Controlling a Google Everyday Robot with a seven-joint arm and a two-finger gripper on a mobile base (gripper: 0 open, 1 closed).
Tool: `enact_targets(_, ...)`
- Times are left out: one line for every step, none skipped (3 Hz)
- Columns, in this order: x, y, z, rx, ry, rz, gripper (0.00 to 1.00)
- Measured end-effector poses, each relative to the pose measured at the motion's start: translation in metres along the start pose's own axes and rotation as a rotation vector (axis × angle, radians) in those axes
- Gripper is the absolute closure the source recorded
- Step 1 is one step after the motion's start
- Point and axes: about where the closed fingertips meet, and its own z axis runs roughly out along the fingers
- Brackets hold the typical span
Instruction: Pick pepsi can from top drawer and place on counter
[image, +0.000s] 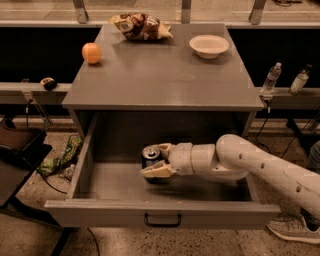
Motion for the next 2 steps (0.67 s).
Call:
enact_targets(-0.019,0.008,0.008,-0.006,-0.016,-0.005,0.66)
enact_targets(-0.059,0.016,-0.013,0.005,-0.036,-0.032,0.89)
